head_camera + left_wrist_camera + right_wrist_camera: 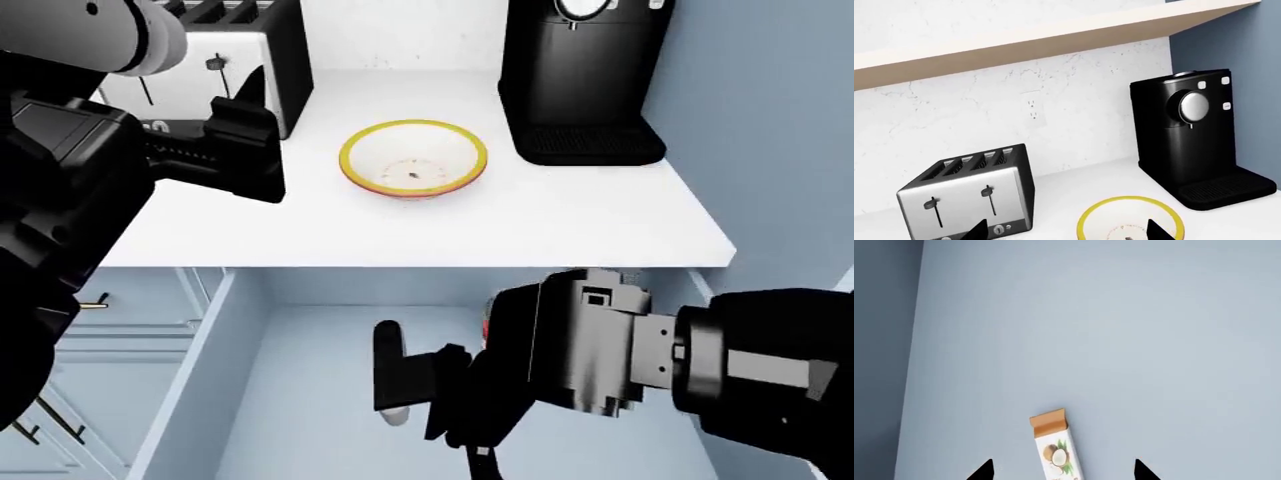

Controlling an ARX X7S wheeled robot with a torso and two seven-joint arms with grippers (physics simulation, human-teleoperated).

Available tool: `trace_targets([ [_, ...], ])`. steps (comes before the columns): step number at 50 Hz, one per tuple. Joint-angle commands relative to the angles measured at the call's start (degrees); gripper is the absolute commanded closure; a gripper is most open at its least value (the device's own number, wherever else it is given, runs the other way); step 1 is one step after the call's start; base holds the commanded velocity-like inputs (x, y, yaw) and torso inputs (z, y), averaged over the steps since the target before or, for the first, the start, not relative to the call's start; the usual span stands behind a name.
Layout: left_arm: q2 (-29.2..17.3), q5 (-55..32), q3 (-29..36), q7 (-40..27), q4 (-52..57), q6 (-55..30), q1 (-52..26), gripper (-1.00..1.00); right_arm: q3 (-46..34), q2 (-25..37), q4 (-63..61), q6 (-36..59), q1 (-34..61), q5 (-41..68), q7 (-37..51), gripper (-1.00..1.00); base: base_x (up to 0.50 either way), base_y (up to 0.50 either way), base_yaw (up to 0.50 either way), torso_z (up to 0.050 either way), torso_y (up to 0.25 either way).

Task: Place the bar in the bowl and close the drawer.

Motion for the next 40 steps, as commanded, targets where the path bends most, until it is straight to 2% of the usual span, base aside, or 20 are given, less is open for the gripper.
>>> trace_targets([
  [1, -0.4, 1.4, -0.2, 1.3, 0.0, 0.5, 0.7, -1.0, -1.4, -0.4, 2.6, -1.9, -3.4, -1.2, -0.5, -1.0, 0.0, 0.0, 0.0, 0.0, 0.0],
  [22, -0.8, 1.5, 0.1, 1.5, 0.3, 1.4, 1.4, -1.0, -3.3, -1.0, 9.4, -6.8, -7.6, -6.7, 1.5, -1.0, 0.0, 0.0, 0.0, 0.0, 0.0],
  [40, -0.1, 4.1, 1.7, 2.4, 0.0, 1.6, 3.1, -1.0, -6.0, -2.0, 11.5, -7.4, -10.4, -8.6, 1.3, -1.0, 0.0, 0.0, 0.0, 0.0, 0.0],
])
